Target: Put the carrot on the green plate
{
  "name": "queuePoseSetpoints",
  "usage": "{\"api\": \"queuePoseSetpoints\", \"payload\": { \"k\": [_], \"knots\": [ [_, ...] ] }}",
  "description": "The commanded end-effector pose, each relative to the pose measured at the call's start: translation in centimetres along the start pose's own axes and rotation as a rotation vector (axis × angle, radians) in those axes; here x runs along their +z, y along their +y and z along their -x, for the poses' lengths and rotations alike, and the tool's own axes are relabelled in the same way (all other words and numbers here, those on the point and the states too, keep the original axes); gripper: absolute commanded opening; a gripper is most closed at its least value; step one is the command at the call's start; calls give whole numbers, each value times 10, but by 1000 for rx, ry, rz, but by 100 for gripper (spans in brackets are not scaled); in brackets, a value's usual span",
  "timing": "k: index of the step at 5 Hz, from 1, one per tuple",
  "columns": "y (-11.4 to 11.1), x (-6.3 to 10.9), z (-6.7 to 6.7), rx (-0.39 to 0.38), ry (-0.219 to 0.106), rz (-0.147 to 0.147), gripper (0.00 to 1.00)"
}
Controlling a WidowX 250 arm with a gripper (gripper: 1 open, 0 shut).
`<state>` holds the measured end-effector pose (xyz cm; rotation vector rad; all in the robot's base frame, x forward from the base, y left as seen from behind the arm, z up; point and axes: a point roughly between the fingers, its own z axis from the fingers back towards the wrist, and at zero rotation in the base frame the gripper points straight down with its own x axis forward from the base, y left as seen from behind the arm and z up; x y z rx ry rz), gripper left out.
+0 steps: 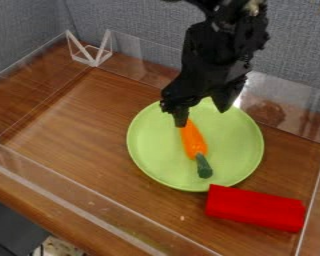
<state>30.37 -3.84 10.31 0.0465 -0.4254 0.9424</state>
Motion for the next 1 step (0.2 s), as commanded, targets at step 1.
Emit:
{"api": "queuePoseSetpoints", "payload": {
  "k": [1],
  "knots": [
    [-8, 15, -8, -51, -41, 78, 100]
  ]
}}
